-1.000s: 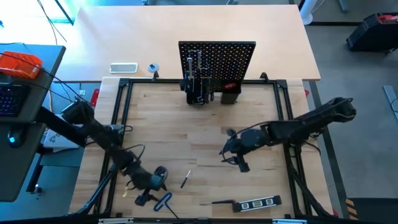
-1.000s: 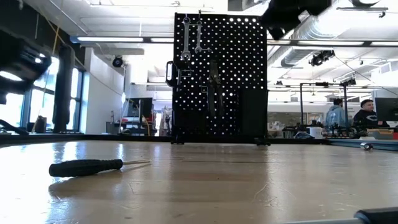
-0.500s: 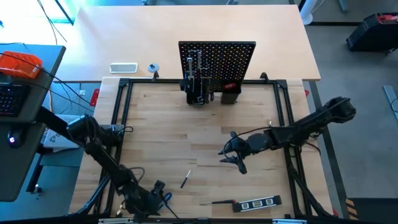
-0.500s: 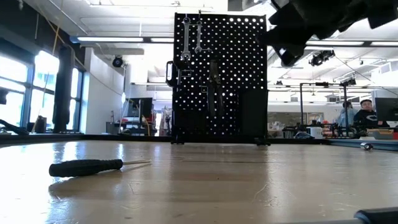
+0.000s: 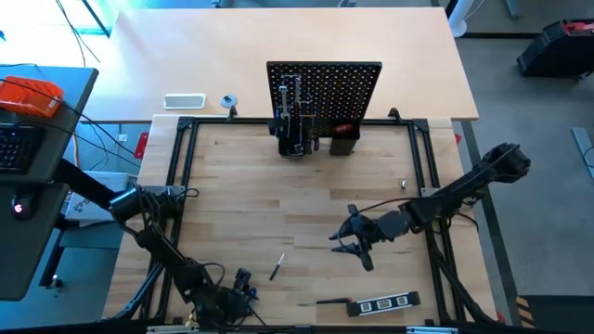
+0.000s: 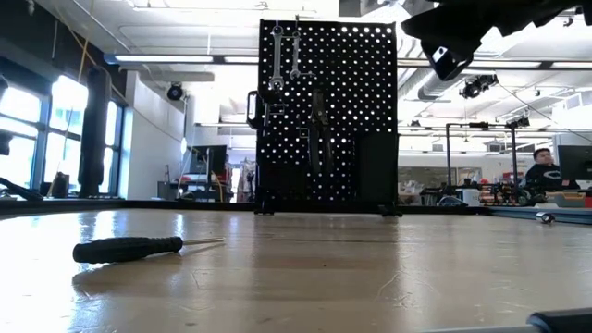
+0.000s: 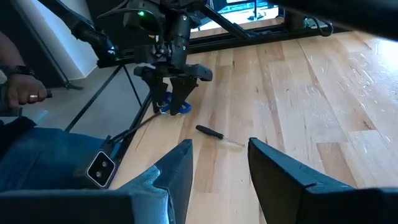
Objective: Hang tools onto peg board
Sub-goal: Put the pick tool into the right bin on the pegboard
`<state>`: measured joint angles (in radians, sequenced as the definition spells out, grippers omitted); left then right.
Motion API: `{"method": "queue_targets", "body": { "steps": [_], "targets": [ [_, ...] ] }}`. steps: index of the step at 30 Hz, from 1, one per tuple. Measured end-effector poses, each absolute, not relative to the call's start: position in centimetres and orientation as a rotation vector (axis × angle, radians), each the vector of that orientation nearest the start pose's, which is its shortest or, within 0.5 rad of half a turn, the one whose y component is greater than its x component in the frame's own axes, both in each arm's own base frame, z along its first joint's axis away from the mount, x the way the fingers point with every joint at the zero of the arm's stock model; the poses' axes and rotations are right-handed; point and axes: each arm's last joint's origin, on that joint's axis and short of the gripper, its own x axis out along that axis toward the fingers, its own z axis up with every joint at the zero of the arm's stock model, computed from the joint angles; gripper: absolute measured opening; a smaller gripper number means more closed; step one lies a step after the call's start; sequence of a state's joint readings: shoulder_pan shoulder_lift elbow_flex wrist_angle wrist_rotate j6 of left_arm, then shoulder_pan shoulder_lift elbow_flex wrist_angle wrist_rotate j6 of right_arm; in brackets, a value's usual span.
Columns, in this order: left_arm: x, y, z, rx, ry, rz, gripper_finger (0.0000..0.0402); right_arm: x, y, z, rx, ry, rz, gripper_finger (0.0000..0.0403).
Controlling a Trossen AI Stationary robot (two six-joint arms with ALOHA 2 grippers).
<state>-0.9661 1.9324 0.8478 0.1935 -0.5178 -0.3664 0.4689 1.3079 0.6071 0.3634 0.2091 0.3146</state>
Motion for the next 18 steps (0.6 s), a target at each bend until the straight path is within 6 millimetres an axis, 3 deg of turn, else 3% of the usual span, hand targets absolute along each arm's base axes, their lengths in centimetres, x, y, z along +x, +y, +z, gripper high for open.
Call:
{"method": "queue_targets", "body": {
  "steps": [5,12,18],
  "targets": [
    [20.7,-25.8,8.6,0.347,0.742,-0.164,0.0135,24.1,11.8,21.5,0.182,0.352,0.195,0.0149],
    [23.0,-22.6,8.2,0.445,0.797,-0.051,0.0030,24.1,11.7,21.5,0.142,0.342,0.179,0.0149],
    [26.1,-19.6,8.3,0.511,0.806,-0.037,0.0020,24.1,11.6,21.4,0.128,0.342,0.147,0.0149]
  ]
}}
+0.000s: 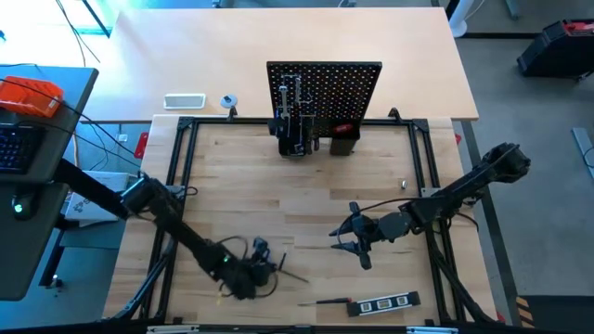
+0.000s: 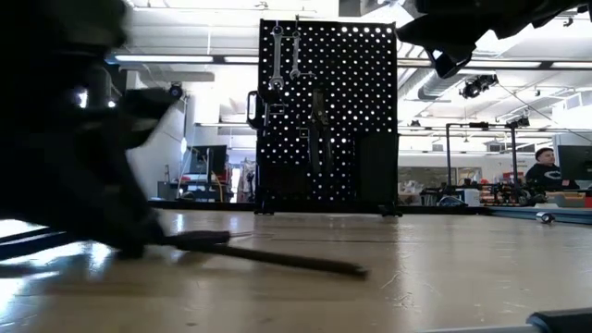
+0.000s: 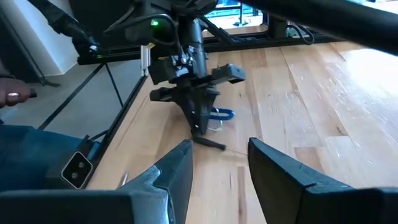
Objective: Hang tools onto peg board
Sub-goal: Put the pick tool into the right bin on the pegboard
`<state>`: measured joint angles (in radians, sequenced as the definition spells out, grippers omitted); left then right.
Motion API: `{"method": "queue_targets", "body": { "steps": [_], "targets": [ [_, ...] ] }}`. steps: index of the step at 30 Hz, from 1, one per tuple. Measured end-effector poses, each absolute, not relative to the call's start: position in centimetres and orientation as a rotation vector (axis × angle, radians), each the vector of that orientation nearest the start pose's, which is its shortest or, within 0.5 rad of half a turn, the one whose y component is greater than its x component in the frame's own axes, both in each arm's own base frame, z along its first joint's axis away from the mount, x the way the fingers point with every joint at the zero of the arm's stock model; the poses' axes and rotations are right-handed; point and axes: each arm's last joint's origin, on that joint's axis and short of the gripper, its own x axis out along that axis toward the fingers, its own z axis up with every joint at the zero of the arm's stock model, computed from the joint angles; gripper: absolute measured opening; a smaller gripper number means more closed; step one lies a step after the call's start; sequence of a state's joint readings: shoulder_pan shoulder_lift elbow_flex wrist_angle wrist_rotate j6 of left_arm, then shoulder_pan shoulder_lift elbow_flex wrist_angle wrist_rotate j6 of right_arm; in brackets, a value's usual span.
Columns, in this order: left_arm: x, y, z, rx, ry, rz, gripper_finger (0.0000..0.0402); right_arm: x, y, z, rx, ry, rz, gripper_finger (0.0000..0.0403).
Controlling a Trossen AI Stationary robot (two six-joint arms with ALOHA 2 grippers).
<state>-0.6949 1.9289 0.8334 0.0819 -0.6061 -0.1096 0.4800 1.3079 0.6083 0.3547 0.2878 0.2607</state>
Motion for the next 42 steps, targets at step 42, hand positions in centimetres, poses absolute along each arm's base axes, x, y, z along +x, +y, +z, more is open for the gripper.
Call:
{"method": "queue_targets", "body": {
  "steps": [42],
  "targets": [
    [30.4,-6.2,15.0,0.250,0.904,-0.259,0.0174,25.0,7.5,18.1,-0.060,0.598,-0.080,0.0149]
  ]
}}
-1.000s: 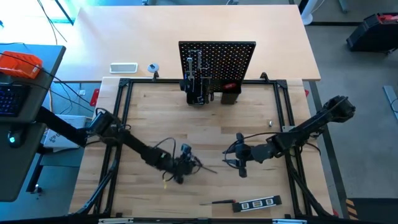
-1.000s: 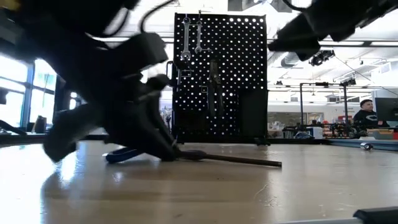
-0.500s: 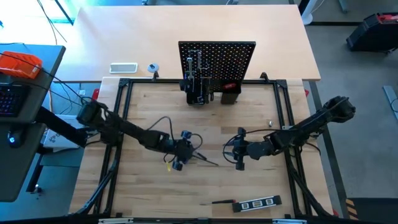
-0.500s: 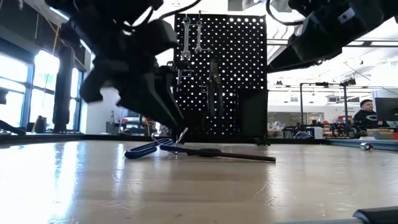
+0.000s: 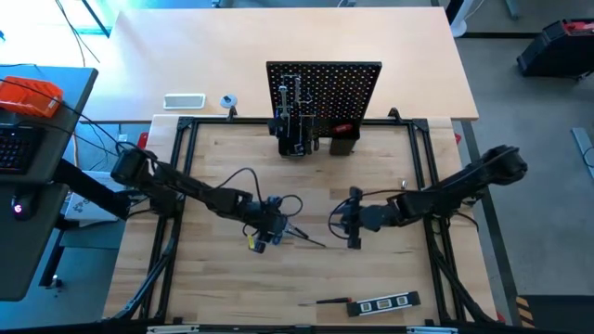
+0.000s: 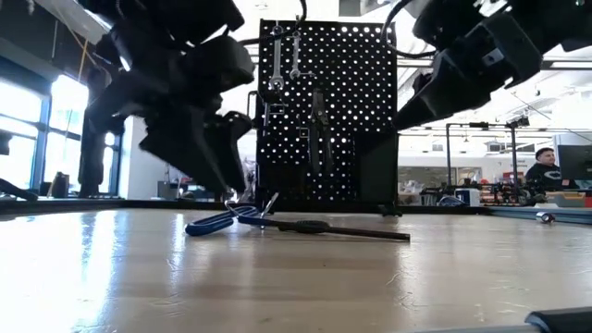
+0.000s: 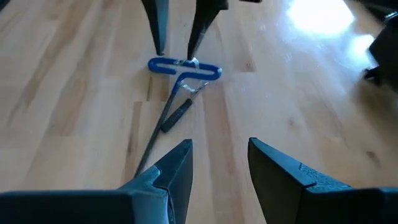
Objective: Hang tools onto peg board
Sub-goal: Put the pick tool into the right bin on the pegboard
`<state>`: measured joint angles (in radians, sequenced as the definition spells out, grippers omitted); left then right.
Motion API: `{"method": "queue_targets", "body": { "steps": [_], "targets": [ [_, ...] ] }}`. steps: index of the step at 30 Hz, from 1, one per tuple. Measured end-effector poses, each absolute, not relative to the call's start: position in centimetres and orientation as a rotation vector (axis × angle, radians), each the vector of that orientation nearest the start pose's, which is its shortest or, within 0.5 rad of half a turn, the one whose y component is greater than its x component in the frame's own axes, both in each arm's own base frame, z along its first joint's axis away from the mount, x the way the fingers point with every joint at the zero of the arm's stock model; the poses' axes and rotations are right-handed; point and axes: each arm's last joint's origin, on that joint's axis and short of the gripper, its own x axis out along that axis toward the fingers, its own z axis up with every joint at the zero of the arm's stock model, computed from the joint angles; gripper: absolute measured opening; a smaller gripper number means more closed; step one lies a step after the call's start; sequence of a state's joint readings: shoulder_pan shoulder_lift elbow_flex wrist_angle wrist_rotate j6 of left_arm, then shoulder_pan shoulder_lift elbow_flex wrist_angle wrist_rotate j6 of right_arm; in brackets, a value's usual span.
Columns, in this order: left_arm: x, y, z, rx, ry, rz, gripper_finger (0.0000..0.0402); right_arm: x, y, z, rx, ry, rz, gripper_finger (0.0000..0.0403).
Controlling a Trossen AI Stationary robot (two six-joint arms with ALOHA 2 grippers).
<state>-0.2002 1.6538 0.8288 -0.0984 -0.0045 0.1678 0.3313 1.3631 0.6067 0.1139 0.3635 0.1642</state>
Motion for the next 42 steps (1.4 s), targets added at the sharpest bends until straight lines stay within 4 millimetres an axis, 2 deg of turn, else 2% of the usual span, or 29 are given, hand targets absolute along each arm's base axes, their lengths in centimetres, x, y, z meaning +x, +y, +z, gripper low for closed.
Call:
{"method": "queue_targets", "body": {
  "steps": [5,9,13,22,25,30,35,42],
  "targets": [
    [30.6,-7.5,13.8,0.346,0.917,-0.218,0.0174,25.4,7.8,17.3,-0.025,0.615,-0.054,0.0149],
    [30.9,-7.6,13.1,0.423,0.907,-0.074,0.0170,25.6,7.9,17.1,-0.004,0.608,-0.042,0.0149],
    [31.4,-7.7,12.9,0.426,0.865,-0.052,0.0157,25.7,8.0,17.2,0.004,0.596,-0.034,0.0149],
    [31.8,-6.1,12.9,0.400,0.875,-0.029,0.0081,25.7,8.2,17.4,0.005,0.581,-0.030,0.0149],
    [31.9,-5.2,12.9,0.379,0.884,-0.061,0.0071,25.7,8.2,17.4,0.008,0.573,-0.030,0.0149],
    [32.1,-4.2,12.8,0.314,0.887,-0.121,0.0074,25.7,8.2,17.4,0.022,0.574,-0.034,0.0149],
    [32.1,-4.1,12.8,0.284,0.887,-0.160,0.0085,25.9,8.3,17.3,0.033,0.570,-0.022,0.0149],
    [31.8,-4.4,13.2,0.251,0.895,-0.162,0.0123,28.3,7.8,14.8,0.020,0.515,0.028,0.0149]
  ]
}}
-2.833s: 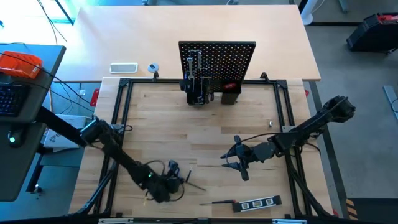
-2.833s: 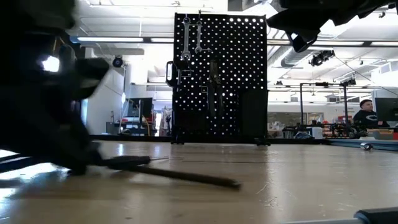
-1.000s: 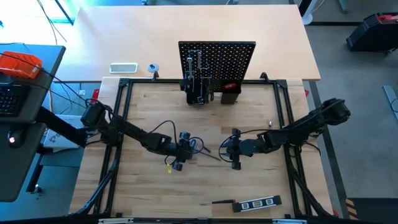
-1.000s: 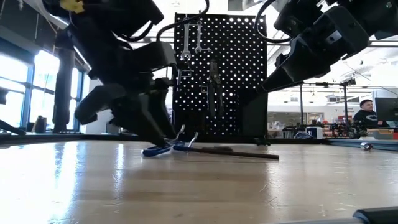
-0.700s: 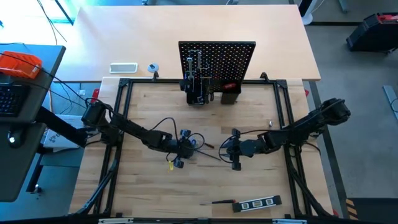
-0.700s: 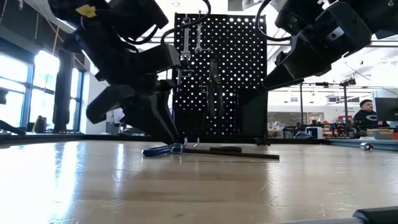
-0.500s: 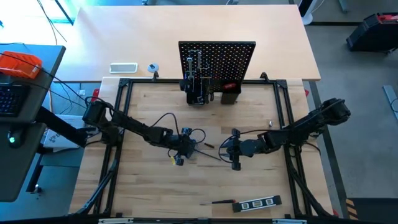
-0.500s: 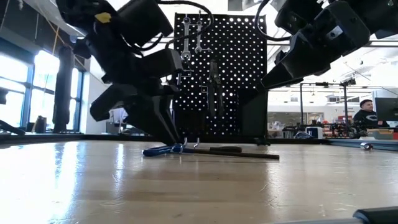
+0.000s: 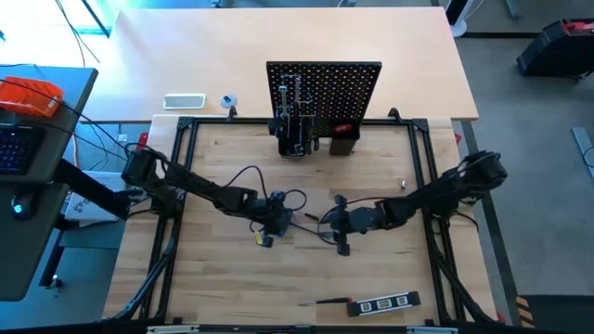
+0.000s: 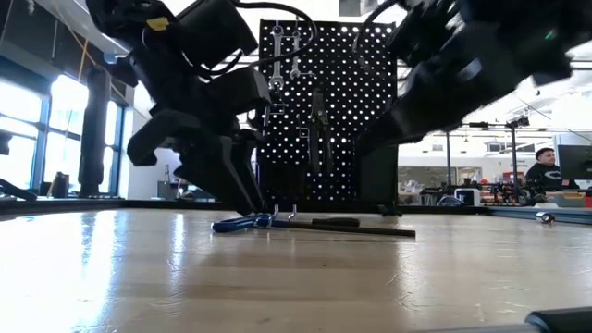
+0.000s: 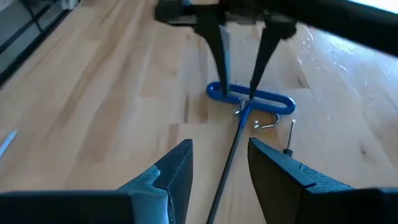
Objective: Hang tools onto peg board
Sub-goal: Put the pick tool into the right bin on the pegboard
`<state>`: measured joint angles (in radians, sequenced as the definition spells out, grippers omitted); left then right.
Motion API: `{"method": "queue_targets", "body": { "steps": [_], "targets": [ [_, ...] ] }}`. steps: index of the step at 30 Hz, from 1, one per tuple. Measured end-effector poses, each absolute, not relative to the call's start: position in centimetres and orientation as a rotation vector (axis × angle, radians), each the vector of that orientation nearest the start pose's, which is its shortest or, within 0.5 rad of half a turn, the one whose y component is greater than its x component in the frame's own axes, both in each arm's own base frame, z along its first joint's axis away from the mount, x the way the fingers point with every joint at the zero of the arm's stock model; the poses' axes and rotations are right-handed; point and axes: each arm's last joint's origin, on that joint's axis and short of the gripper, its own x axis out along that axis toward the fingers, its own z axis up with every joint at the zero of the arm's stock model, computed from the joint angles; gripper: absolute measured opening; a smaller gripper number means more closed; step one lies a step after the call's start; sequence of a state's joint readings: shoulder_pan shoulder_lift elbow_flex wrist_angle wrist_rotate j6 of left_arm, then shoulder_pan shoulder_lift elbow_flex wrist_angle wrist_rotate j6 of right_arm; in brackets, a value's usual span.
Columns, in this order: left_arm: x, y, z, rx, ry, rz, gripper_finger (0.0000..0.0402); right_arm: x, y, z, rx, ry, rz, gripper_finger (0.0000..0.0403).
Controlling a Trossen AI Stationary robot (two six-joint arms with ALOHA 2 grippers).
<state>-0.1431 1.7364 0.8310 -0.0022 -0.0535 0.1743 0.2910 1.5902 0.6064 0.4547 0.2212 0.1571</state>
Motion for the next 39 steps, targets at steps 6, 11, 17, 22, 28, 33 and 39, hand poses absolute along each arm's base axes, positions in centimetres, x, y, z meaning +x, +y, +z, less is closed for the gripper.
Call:
{"method": "queue_targets", "body": {
  "steps": [6,11,17,22,28,33,39],
  "targets": [
    [30.5,-4.3,14.7,0.206,0.963,-0.142,0.0154,30.5,6.6,11.9,0.098,0.555,0.082,0.0149],
    [29.5,-4.2,15.8,0.174,0.994,-0.124,0.0156,31.9,6.8,9.6,0.101,0.629,0.095,0.0149],
    [29.5,-4.2,16.1,0.171,0.979,-0.123,0.0157,33.7,6.7,7.9,0.079,0.661,0.038,0.0149],
    [29.8,-4.2,16.3,0.169,0.944,-0.123,0.0157,35.1,6.0,7.1,0.077,0.675,-0.018,0.0107],
    [29.7,-4.2,16.2,0.170,0.950,-0.123,0.0157,35.6,5.3,6.1,0.102,0.707,-0.040,0.0014],
    [29.5,-4.0,16.1,0.192,0.986,-0.088,0.0157,35.4,5.9,7.2,0.071,0.681,-0.051,0.0006],
    [29.1,-3.8,16.3,0.218,1.003,-0.040,0.0157,34.6,6.1,9.6,-0.012,0.696,-0.085,0.0003]
  ]
}}
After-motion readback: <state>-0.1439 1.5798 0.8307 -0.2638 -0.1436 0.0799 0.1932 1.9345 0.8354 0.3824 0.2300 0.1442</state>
